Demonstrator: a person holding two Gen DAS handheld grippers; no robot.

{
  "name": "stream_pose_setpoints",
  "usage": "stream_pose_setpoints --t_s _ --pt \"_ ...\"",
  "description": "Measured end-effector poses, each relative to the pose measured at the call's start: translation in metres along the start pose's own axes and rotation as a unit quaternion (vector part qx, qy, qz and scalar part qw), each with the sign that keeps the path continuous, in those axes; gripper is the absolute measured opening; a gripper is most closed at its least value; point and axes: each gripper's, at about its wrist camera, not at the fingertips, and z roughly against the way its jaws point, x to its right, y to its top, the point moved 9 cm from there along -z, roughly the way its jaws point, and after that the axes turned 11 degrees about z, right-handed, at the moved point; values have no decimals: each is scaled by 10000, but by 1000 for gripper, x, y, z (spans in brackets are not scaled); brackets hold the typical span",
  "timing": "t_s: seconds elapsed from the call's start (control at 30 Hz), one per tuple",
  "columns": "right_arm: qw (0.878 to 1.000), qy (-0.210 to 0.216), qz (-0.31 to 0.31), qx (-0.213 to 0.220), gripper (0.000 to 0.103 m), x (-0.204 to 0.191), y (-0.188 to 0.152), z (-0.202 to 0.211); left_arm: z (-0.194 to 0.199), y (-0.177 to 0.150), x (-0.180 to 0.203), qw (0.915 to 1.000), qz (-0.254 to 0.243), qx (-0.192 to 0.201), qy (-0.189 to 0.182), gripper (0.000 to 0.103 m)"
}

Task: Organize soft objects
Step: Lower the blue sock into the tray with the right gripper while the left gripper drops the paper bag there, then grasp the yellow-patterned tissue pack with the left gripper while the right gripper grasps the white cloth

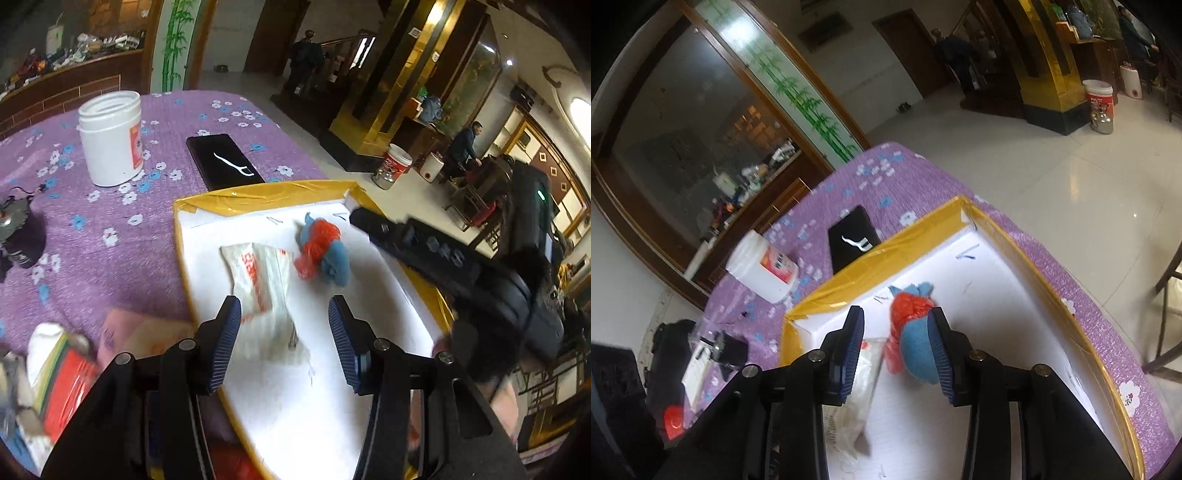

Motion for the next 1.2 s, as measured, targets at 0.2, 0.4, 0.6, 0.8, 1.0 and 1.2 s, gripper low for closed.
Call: stream_pose_setpoints --t_s 0.2,0.4,0.6,0.8,1.0,1.2 --pt "9986 -191 355 336 39 -11 7 13 30 -21 -14 10000 -48 60 -59 47" --pt "9957 -119 764 503 42 -46 2 34 57 -41 -37 9997 -100 228 -2 55" --pt "9907 274 1263 431 49 -100 -28 52 81 -67 -70 9989 -189 409 113 55" --pt "9810 590 1843 105 49 -149 -75 51 112 -85 -113 9967 -73 762 280 55" --pt "9697 821 2300 -90 49 -180 -110 49 122 -90 -159 9950 249 861 446 56" --pt "9650 991 2412 -267 49 -192 -125 47 98 -86 -183 9949 771 533 364 58"
